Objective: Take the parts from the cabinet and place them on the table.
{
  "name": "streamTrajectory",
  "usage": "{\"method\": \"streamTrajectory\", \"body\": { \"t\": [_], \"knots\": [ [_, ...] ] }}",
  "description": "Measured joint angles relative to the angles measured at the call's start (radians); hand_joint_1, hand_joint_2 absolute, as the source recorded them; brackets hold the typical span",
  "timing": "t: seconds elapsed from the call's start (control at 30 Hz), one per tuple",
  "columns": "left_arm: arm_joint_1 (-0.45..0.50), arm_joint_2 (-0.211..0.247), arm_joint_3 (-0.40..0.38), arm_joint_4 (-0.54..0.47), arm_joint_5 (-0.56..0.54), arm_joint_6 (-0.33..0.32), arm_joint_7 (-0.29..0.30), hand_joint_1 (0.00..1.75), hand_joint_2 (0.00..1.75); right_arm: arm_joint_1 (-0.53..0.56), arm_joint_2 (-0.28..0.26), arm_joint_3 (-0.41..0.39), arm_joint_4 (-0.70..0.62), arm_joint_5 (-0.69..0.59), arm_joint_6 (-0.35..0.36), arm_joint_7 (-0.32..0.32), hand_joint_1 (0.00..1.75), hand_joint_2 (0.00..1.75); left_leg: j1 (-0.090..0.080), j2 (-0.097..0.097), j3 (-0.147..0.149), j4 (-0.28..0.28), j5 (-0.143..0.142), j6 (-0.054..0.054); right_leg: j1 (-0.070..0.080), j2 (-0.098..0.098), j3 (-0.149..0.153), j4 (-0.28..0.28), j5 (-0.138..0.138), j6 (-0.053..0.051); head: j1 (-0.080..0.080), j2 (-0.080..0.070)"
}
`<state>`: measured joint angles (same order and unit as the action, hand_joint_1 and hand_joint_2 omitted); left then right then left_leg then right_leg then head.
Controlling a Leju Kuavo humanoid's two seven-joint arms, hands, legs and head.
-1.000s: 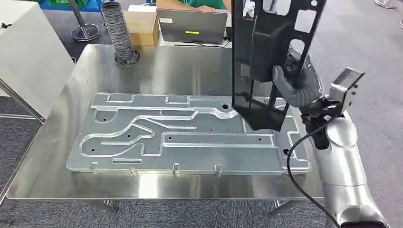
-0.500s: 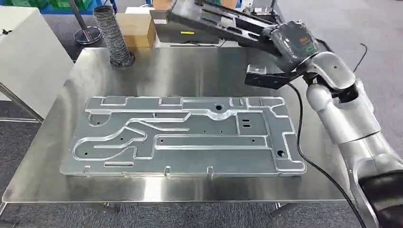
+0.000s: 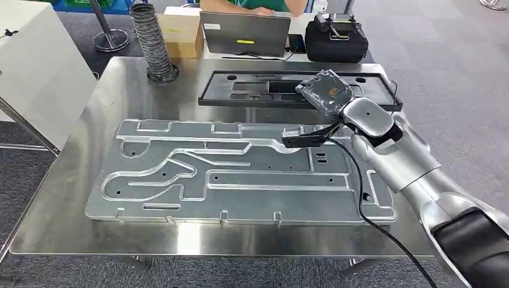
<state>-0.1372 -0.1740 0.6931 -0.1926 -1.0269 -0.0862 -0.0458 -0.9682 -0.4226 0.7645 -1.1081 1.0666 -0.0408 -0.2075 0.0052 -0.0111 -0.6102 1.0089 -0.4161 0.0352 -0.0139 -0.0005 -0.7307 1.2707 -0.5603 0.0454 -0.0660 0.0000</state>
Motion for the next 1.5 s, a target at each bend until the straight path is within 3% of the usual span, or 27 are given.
{"method": "streamTrajectory", "body": {
  "t": [0.03, 0.07, 0.1, 0.17, 0.2, 0.23, 0.33, 0.37, 0.4, 0.43, 0.5, 0.57, 0.63, 0.67, 0.7, 0.73, 0.9, 0.93, 1.0, 1.07, 1.13, 1.2, 1.23, 1.33, 1.4, 1.43, 1.5],
  "knots": [
    [0.000, 0.001, 0.000, 0.000, 0.001, -0.002, 0.002, 0.00, 1.75, 0.006, 0.008, 0.005, 0.008, -0.005, -0.003, 0.000, 1.66, 1.75, 0.000, 0.000, 0.000, 0.001, 0.000, 0.000, 0.000, 0.000, -0.028, 0.049, -0.009, 0.001, 0.000, 0.000],
    [0.001, 0.003, 0.000, 0.000, 0.002, -0.005, 0.002, 0.00, 1.75, 0.011, 0.016, 0.010, 0.014, -0.008, -0.004, 0.001, 1.66, 1.75, 0.000, 0.000, 0.000, 0.001, 0.000, 0.000, -0.001, 0.000, -0.033, 0.049, 0.008, 0.001, 0.000, 0.000],
    [0.001, 0.003, 0.000, 0.000, 0.004, -0.007, 0.002, 0.00, 1.75, 0.012, 0.023, 0.014, 0.019, -0.011, -0.004, 0.001, 1.66, 1.75, 0.000, 0.000, 0.001, 0.003, -0.002, -0.001, -0.002, 0.000, -0.015, 0.001, 0.046, -0.001, 0.000, 0.000],
    [0.001, 0.003, 0.000, 0.000, 0.006, -0.010, 0.000, 0.00, 1.75, 0.009, 0.039, 0.016, 0.027, -0.022, -0.004, 0.000, 1.66, 1.75, 0.000, -0.001, 0.003, 0.007, -0.006, -0.006, -0.002, 0.000, 0.073, -0.181, 0.139, -0.008, 0.000, 0.000],
    [0.002, 0.003, 0.000, 0.000, 0.007, -0.010, -0.001, 0.00, 1.75, 0.008, 0.045, 0.016, 0.030, -0.029, -0.005, -0.001, 1.66, 1.75, -0.001, -0.001, 0.002, 0.007, -0.008, -0.008, 0.000, -0.001, 0.100, -0.245, 0.147, -0.014, 0.000, 0.000],
    [0.002, 0.003, 0.000, 0.000, 0.007, -0.010, -0.003, 0.00, 1.75, 0.005, 0.053, 0.016, 0.034, -0.033, -0.007, -0.003, 1.66, 1.75, -0.006, -0.002, -0.002, 0.012, -0.010, -0.012, 0.008, -0.001, 0.109, -0.260, 0.141, -0.019, 0.000, 0.000],
    [0.008, 0.004, 0.000, 0.000, 0.001, -0.010, -0.010, 0.00, 1.75, 0.010, 0.066, 0.021, 0.043, -0.049, -0.009, -0.005, 1.66, 1.75, -0.003, -0.002, 0.002, 0.003, -0.008, -0.028, 0.012, 0.001, 0.106, -0.258, 0.141, -0.033, 0.000, 0.000],
    [0.008, 0.005, 0.000, 0.000, 0.001, -0.009, -0.010, 0.00, 1.75, 0.010, 0.071, 0.021, 0.045, -0.051, -0.009, -0.006, 1.66, 1.75, -0.007, -0.002, 0.001, 0.006, -0.013, -0.035, 0.000, 0.001, 0.113, -0.269, 0.147, -0.042, 0.000, 0.000],
    [0.008, 0.006, 0.000, 0.000, 0.000, -0.009, -0.010, 0.00, 1.75, 0.011, 0.079, 0.021, 0.045, -0.052, -0.010, -0.006, 1.66, 1.75, -0.004, 0.001, -0.005, 0.026, -0.028, -0.040, 0.001, -0.001, 0.117, -0.273, 0.148, -0.045, 0.000, 0.000],
    [0.008, 0.006, 0.000, 0.000, 0.000, -0.009, -0.010, 0.00, 1.75, 0.010, 0.081, 0.021, 0.047, -0.054, -0.010, -0.005, 0.00, 0.00, -0.003, 0.003, -0.027, 0.078, -0.063, -0.043, 0.001, -0.002, 0.118, -0.273, 0.147, -0.053, 0.000, 0.000],
    [0.009, 0.007, 0.000, 0.000, -0.002, -0.009, -0.010, 0.00, 1.75, 0.014, 0.091, 0.023, 0.054, -0.057, -0.010, -0.005, 0.00, 0.00, 0.000, 0.004, -0.106, 0.247, -0.140, -0.048, 0.003, -0.002, 0.118, -0.273, 0.146, -0.056, 0.000, 0.000],
    [0.008, 0.008, -0.001, 0.000, -0.008, -0.010, -0.010, 0.00, 1.75, 0.020, 0.101, 0.025, 0.061, -0.061, -0.010, -0.005, 0.00, 0.00, 0.000, 0.004, -0.141, 0.318, -0.146, -0.051, 0.004, -0.001, 0.119, -0.271, 0.145, -0.057, 0.000, 0.000],
    [0.005, 0.010, -0.008, 0.000, -0.014, -0.010, -0.008, 0.00, 1.75, 0.022, 0.111, 0.026, 0.066, -0.065, -0.011, -0.005, 0.00, 0.00, 0.001, 0.004, -0.093, 0.214, -0.076, -0.049, 0.003, 0.002, 0.122, -0.269, 0.141, -0.055, 0.000, 0.000],
    [0.005, 0.012, -0.011, 0.000, -0.015, -0.010, -0.006, 0.00, 1.75, 0.022, 0.116, 0.026, 0.068, -0.068, -0.014, -0.005, 0.00, 0.00, 0.001, 0.005, -0.044, 0.113, -0.026, -0.045, 0.003, 0.003, 0.125, -0.266, 0.138, -0.052, 0.000, 0.000],
    [0.007, 0.013, -0.015, 0.000, -0.015, -0.010, -0.005, 0.00, 1.75, 0.021, 0.117, 0.026, 0.069, -0.069, -0.015, -0.005, 0.00, 0.00, 0.001, 0.005, -0.008, 0.031, -0.003, -0.040, 0.003, 0.003, 0.125, -0.261, 0.134, -0.047, 0.000, 0.000],
    [0.007, 0.013, -0.016, 0.000, -0.014, -0.010, -0.005, 0.00, 1.75, 0.021, 0.118, 0.026, 0.071, -0.070, -0.015, -0.005, 0.00, 0.00, -0.002, 0.004, 0.003, 0.015, -0.017, -0.037, 0.011, 0.004, 0.119, -0.257, 0.132, -0.042, 0.000, 0.000],
    [0.009, 0.013, -0.016, 0.000, -0.003, -0.003, -0.005, 0.00, 1.75, 0.025, 0.122, 0.025, 0.076, -0.074, -0.019, -0.005, 0.00, 0.00, 0.002, 0.004, 0.004, 0.005, -0.006, -0.010, 0.005, 0.003, 0.116, -0.246, 0.123, -0.016, 0.000, 0.000],
    [0.009, 0.013, -0.016, 0.000, -0.002, -0.002, -0.005, 0.00, 0.00, 0.023, 0.122, 0.024, 0.077, -0.074, -0.020, -0.005, 0.00, 0.00, 0.003, 0.004, 0.005, 0.004, -0.005, -0.005, 0.005, 0.002, 0.096, -0.203, 0.091, -0.010, 0.000, 0.000],
    [0.008, 0.013, -0.016, 0.000, 0.000, -0.002, -0.006, 0.00, 0.00, 0.026, 0.122, 0.024, 0.079, -0.076, -0.021, -0.005, 0.00, 0.00, 0.003, 0.004, 0.004, 0.004, -0.006, -0.003, 0.002, 0.002, 0.018, -0.035, 0.012, -0.002, 0.000, 0.000],
    [0.010, 0.013, -0.016, 0.000, 0.001, -0.002, -0.006, 0.00, 0.00, 0.038, 0.122, 0.024, 0.082, -0.076, -0.020, -0.005, 0.00, 0.00, 0.002, 0.004, 0.004, 0.005, -0.006, -0.002, 0.001, 0.002, -0.033, 0.065, -0.010, 0.000, 0.000, 0.000],
    [0.009, 0.013, -0.016, 0.000, 0.002, -0.003, -0.006, 0.00, 0.00, 0.042, 0.124, 0.024, 0.085, -0.076, -0.020, -0.005, 0.00, 0.00, 0.002, 0.003, 0.006, 0.006, -0.007, -0.003, 0.001, 0.002, 0.005, -0.022, 0.055, -0.005, 0.000, 0.000],
    [0.009, 0.013, -0.016, 0.000, 0.003, -0.004, -0.006, 0.00, 0.00, 0.039, 0.126, 0.024, 0.085, -0.076, -0.020, -0.005, 0.00, 0.00, 0.000, 0.003, 0.010, 0.007, -0.009, -0.006, 0.004, 0.002, 0.103, -0.217, 0.142, -0.021, 0.000, 0.000],
    [0.010, 0.011, -0.016, 0.000, 0.004, -0.004, -0.006, 0.00, 0.00, 0.037, 0.127, 0.023, 0.085, -0.076, -0.020, -0.005, 0.00, 0.00, -0.001, 0.003, 0.008, 0.007, -0.010, -0.009, 0.010, 0.001, 0.124, -0.258, 0.131, -0.029, 0.000, 0.000],
    [0.009, 0.011, -0.016, 0.000, 0.007, -0.003, -0.006, 0.00, 0.00, 0.037, 0.134, 0.023, 0.088, -0.076, -0.019, -0.007, 0.00, 0.00, -0.001, 0.004, 0.008, 0.004, -0.011, -0.025, 0.018, 0.000, 0.120, -0.260, 0.135, -0.038, 0.000, 0.000],
    [0.008, 0.012, -0.016, 0.000, 0.008, -0.001, -0.007, 0.00, 0.00, 0.035, 0.143, 0.022, 0.091, -0.080, -0.019, -0.016, 0.00, 0.00, -0.003, 0.004, 0.007, 0.008, -0.018, -0.036, 0.004, -0.002, 0.129, -0.277, 0.145, -0.050, 0.000, 0.000],
    [0.009, 0.012, -0.016, 0.000, 0.010, -0.001, -0.008, 0.00, 0.00, 0.032, 0.147, 0.021, 0.092, -0.086, -0.018, -0.021, 0.00, 0.00, -0.003, 0.005, -0.003, 0.039, -0.042, -0.041, 0.005, -0.001, 0.132, -0.281, 0.145, -0.054, 0.000, 0.000],
    [0.010, 0.013, -0.016, 0.000, 0.011, -0.001, -0.010, 0.00, 0.00, 0.027, 0.149, 0.020, 0.096, -0.101, -0.014, -0.027, 0.00, 0.00, 0.001, 0.005, -0.070, 0.191, -0.124, -0.048, 0.006, -0.002, 0.131, -0.280, 0.144, -0.058, 0.000, 0.000]
  ]
}}
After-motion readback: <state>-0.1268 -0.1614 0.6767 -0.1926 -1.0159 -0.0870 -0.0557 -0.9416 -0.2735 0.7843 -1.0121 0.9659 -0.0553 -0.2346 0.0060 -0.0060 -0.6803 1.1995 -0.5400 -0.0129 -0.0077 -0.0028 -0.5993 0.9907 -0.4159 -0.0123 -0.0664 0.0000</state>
